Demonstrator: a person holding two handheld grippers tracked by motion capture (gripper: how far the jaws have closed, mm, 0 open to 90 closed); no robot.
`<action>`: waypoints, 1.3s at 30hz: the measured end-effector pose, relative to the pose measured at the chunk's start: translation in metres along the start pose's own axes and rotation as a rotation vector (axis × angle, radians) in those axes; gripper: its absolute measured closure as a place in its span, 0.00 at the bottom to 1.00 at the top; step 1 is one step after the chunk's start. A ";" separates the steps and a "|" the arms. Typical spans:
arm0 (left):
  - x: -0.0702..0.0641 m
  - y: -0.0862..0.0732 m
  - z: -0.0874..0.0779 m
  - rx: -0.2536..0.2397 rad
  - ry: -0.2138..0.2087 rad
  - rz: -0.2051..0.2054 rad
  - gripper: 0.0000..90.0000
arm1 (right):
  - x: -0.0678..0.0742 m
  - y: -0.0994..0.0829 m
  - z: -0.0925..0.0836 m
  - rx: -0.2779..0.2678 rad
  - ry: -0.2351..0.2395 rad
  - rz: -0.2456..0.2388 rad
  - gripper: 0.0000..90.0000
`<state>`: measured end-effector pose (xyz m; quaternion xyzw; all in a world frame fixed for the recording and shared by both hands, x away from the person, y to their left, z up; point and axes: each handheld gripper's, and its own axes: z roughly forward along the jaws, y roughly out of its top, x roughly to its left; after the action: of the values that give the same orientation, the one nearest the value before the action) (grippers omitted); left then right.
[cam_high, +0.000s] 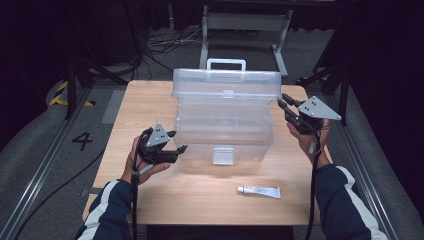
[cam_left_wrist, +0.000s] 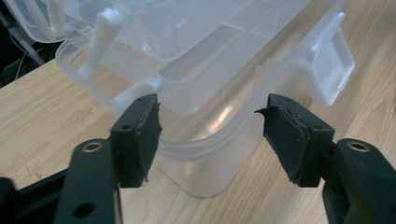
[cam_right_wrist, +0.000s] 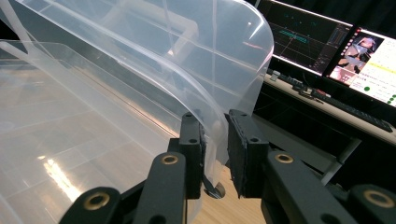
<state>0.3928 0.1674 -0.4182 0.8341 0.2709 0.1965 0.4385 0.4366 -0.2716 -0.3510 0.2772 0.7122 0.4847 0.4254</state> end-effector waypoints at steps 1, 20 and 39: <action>0.000 0.000 0.000 0.000 0.000 0.000 0.42 | 0.000 0.000 0.000 0.000 0.000 0.000 0.85; -0.018 0.016 0.021 0.050 -0.112 0.123 0.57 | -0.008 0.019 0.018 0.032 -0.062 0.026 0.88; -0.016 0.026 0.048 0.121 -0.166 0.151 0.71 | -0.016 0.031 0.033 0.053 -0.088 0.065 0.89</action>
<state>0.4149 0.1150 -0.4239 0.8904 0.1816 0.1424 0.3924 0.4726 -0.2580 -0.3227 0.3323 0.6960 0.4667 0.4329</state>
